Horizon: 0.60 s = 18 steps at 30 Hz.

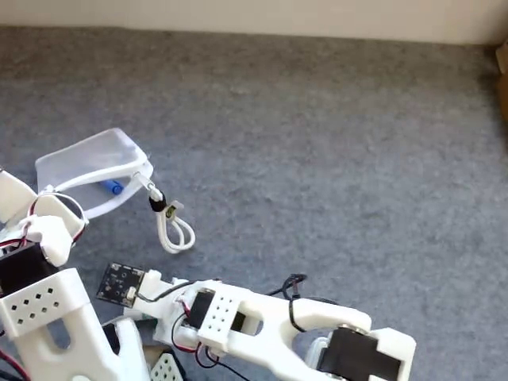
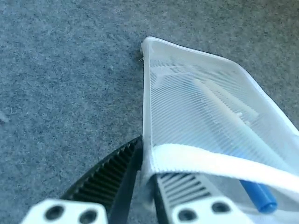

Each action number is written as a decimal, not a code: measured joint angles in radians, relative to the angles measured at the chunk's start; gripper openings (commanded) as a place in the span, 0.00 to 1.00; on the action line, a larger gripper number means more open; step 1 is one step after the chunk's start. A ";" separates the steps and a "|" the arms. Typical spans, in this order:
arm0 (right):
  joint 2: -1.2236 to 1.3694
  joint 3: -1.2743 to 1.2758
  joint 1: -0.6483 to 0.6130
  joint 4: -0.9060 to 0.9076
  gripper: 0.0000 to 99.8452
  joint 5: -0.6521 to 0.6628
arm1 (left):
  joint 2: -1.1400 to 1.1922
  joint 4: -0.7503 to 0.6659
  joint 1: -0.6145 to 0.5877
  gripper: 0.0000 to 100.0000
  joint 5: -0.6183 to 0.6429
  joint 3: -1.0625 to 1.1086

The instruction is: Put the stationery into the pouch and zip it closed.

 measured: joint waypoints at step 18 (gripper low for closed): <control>-0.028 -0.018 0.275 0.049 0.02 0.180 | 0.000 0.000 0.000 0.01 0.000 0.000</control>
